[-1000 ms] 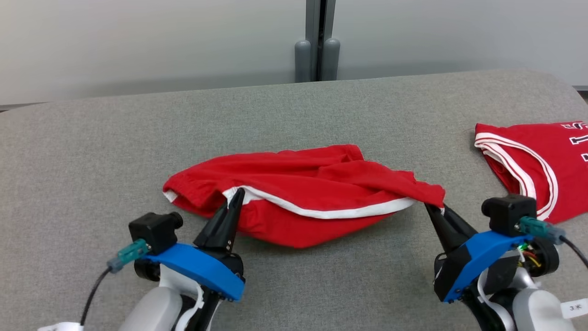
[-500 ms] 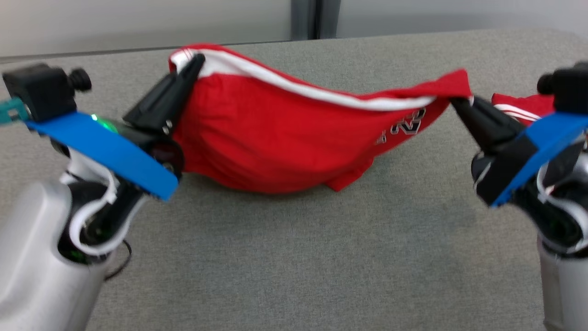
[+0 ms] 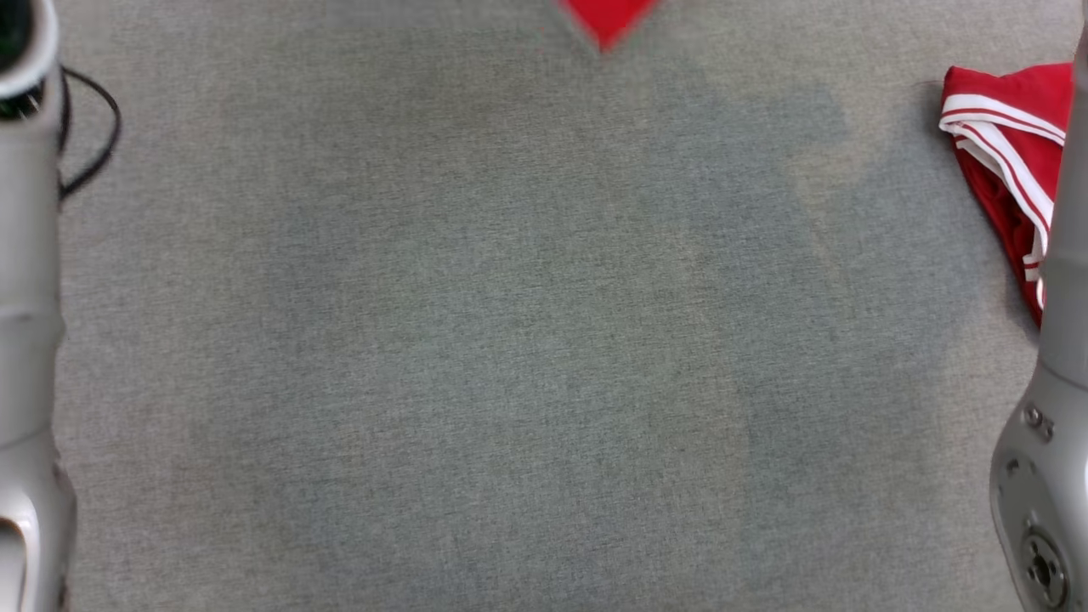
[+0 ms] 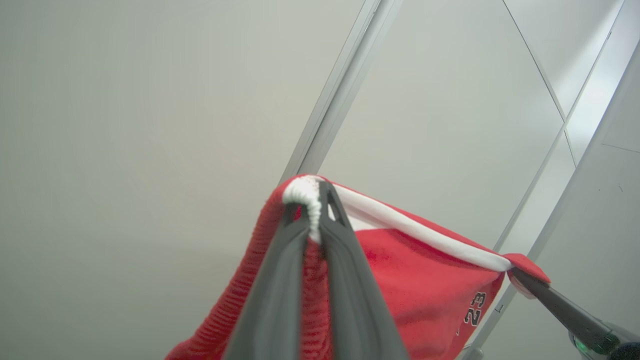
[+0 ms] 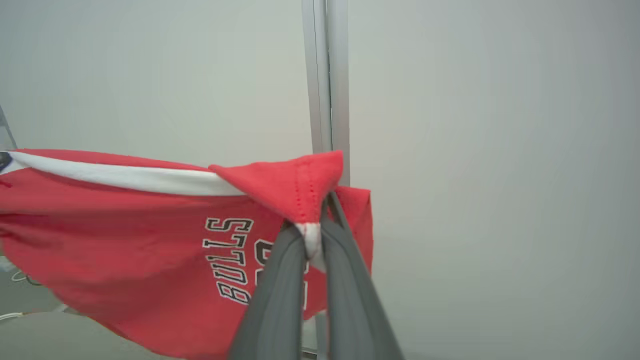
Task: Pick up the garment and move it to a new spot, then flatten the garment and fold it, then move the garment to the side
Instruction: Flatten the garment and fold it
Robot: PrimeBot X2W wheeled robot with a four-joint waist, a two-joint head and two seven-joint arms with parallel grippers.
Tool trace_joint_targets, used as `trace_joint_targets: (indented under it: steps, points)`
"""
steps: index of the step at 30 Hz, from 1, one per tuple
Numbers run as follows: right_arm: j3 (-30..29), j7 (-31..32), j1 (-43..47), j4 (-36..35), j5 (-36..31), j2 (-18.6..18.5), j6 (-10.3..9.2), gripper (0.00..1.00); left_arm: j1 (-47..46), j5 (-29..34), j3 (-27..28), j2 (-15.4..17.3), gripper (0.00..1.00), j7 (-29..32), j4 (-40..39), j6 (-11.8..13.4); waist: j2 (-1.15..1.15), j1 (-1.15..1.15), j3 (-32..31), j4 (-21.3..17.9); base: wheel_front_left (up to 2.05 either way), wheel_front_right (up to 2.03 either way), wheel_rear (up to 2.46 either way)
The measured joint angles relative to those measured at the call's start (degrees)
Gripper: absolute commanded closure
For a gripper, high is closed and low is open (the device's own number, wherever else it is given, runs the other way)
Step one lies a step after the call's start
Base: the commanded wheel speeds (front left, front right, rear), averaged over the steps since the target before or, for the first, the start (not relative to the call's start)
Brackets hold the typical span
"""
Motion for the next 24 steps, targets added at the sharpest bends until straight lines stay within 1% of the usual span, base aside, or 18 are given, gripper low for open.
trace_joint_targets:
  steps: [2,5,7,10,15,18,19,22,24]
  points:
    - [0.2,-3.8,-1.7,1.7,-0.5,0.1,0.02,1.00,-2.0,0.9,0.2,-0.2,1.00,-3.0,1.7,-0.6,0.00,-0.01,0.1,-0.3,0.00,0.00,0.00]
    - [2.1,-6.4,-1.4,4.5,-0.5,-0.1,0.02,1.00,-1.9,0.6,0.1,-0.9,1.00,-6.3,3.7,-1.0,0.00,-0.01,-0.2,-0.5,0.00,0.00,0.00]
    - [4.0,-6.6,0.9,6.2,-0.3,-0.8,0.01,1.00,0.7,0.3,-1.3,-0.8,1.00,-7.2,4.7,-1.1,0.00,-0.02,-0.4,-0.5,0.00,0.00,0.00]
    - [6.6,-6.7,7.6,8.6,0.9,-2.0,0.00,1.00,7.4,-0.3,-3.9,-1.0,1.00,-9.8,6.1,-1.2,0.00,-0.02,-0.9,-0.5,0.00,0.00,0.00]
    - [10.1,-4.8,20.9,11.3,3.8,-4.0,-0.03,1.00,20.6,-0.9,-11.2,-0.6,1.00,-14.7,7.4,-1.3,0.00,-0.02,-2.4,-0.2,0.00,0.00,0.00]
    - [11.9,-2.8,28.2,11.6,5.9,-5.8,-0.03,1.00,27.9,1.6,-16.4,1.3,1.00,-16.2,9.9,-1.3,0.00,-0.03,-3.7,0.1,0.00,0.00,0.00]
    - [12.9,-1.4,30.4,11.5,6.6,-6.5,-0.03,1.00,30.2,1.4,-17.2,1.4,1.00,-16.7,10.6,-1.3,0.00,-0.03,-4.2,0.1,0.00,0.00,0.00]
    - [13.5,2.4,37.4,10.5,8.0,-8.2,0.01,1.00,36.2,1.7,-19.0,1.3,1.00,-17.7,11.5,-1.5,0.00,-0.03,-6.2,0.3,0.00,0.00,0.00]
    - [13.1,5.0,41.4,8.7,8.2,-9.1,0.03,1.00,40.1,2.3,-19.7,1.6,1.00,-18.1,11.4,-1.6,0.00,-0.03,-7.8,0.5,0.00,0.00,0.00]
